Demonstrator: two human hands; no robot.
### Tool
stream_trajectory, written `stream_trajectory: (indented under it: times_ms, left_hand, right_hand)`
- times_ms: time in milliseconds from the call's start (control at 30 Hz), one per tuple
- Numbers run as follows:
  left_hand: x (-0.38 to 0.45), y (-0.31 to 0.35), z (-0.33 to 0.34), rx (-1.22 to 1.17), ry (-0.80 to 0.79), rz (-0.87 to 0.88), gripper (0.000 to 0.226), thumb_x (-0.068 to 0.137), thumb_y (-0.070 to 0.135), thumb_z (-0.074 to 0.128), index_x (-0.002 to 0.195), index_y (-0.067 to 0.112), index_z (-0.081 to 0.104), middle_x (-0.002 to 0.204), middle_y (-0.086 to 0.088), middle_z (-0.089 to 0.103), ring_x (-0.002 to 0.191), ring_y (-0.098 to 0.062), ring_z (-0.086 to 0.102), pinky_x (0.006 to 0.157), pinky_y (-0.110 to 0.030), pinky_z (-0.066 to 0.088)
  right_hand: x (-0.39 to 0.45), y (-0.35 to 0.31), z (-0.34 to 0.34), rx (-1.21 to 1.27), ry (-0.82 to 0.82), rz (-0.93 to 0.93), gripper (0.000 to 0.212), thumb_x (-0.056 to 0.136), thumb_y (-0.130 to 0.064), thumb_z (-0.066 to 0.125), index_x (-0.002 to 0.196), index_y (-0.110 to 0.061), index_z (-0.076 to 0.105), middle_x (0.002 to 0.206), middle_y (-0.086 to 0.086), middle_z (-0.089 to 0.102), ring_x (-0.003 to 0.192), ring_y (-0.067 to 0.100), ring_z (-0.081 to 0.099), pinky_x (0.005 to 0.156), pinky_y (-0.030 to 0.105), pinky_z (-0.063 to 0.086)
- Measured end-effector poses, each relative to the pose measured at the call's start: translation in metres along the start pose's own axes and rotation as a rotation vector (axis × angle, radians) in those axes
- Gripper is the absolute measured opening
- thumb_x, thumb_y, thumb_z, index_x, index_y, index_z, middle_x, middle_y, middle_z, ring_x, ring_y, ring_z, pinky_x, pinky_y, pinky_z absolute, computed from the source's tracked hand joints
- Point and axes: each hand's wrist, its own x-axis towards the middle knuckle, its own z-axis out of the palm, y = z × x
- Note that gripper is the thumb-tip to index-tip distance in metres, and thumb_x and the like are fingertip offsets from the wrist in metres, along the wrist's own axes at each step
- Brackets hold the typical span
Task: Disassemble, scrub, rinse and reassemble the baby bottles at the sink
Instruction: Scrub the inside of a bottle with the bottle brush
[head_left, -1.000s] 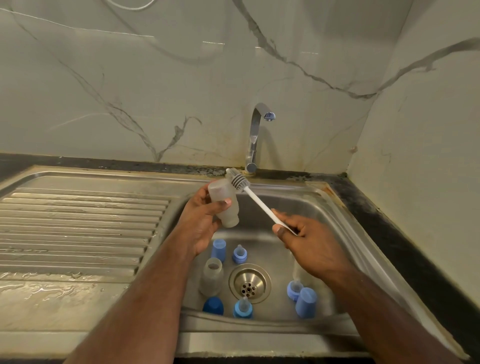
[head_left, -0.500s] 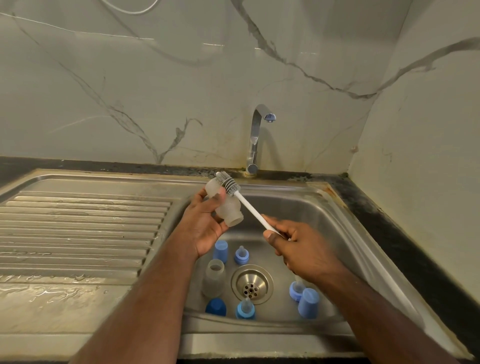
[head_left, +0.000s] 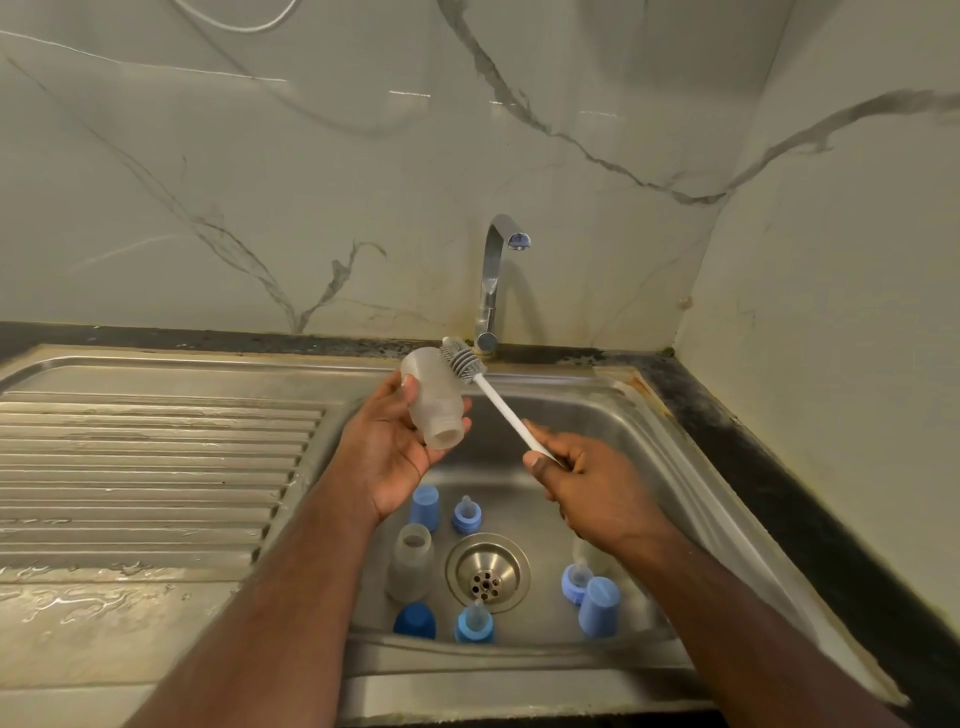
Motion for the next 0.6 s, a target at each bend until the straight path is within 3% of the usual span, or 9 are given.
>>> stream_trajectory:
  times_ms: [133, 267, 433, 500, 600]
  left_hand:
    - [0.0039, 0.0021, -0.0027, -0.069, 0.01, 0.046, 0.052, 0.096, 0.016, 0.058, 0.147, 0.015, 0.048, 0.13, -0.021, 0.066, 0.105, -0.038, 0.072, 0.081, -0.048, 0.062]
    - [0.0038, 0.0029, -0.0052, -0.104, -0.006, 0.046, 0.048, 0.099, 0.017, 0.056, 0.147, 0.022, 0.049, 0.135, -0.024, 0.061, 0.107, -0.046, 0.068, 0.078, -0.047, 0.062]
    - [0.0057, 0.003, -0.0051, -0.11, 0.041, 0.069, 0.048, 0.1, 0.022, 0.056, 0.147, 0.013, 0.049, 0.136, -0.023, 0.062, 0.099, -0.034, 0.073, 0.078, -0.042, 0.063]
    - [0.0056, 0.0036, -0.0056, -0.06, 0.029, 0.076, 0.056, 0.096, 0.022, 0.06, 0.149, 0.01, 0.046, 0.135, -0.02, 0.062, 0.099, -0.03, 0.073, 0.077, -0.038, 0.063]
    - [0.0046, 0.0028, -0.0054, -0.044, -0.008, 0.047, 0.055, 0.094, 0.018, 0.063, 0.146, 0.013, 0.048, 0.136, -0.024, 0.06, 0.11, -0.037, 0.068, 0.083, -0.04, 0.062]
  right_hand:
    - [-0.0069, 0.0, 0.0017, 0.04, -0.063, -0.03, 0.038, 0.098, -0.033, 0.061, 0.135, -0.041, 0.059, 0.065, -0.041, 0.055, 0.07, -0.005, 0.056, 0.066, 0.016, 0.042]
    - [0.0002, 0.0036, 0.0001, -0.003, -0.031, 0.011, 0.04, 0.099, -0.034, 0.059, 0.139, -0.04, 0.057, 0.072, -0.03, 0.054, 0.073, 0.0, 0.056, 0.068, 0.02, 0.043]
    - [-0.0086, -0.0003, -0.0016, 0.031, -0.086, -0.042, 0.036, 0.098, -0.031, 0.062, 0.133, -0.042, 0.06, 0.066, -0.043, 0.055, 0.067, -0.01, 0.057, 0.065, 0.015, 0.041]
    - [-0.0062, 0.0009, -0.0004, 0.018, -0.092, -0.025, 0.037, 0.098, -0.031, 0.061, 0.135, -0.04, 0.06, 0.064, -0.039, 0.056, 0.064, -0.008, 0.055, 0.064, 0.013, 0.041]
    - [-0.0017, 0.0033, -0.0034, -0.002, -0.041, 0.007, 0.04, 0.099, -0.031, 0.06, 0.138, -0.037, 0.058, 0.064, -0.03, 0.053, 0.061, -0.006, 0.053, 0.064, 0.013, 0.04]
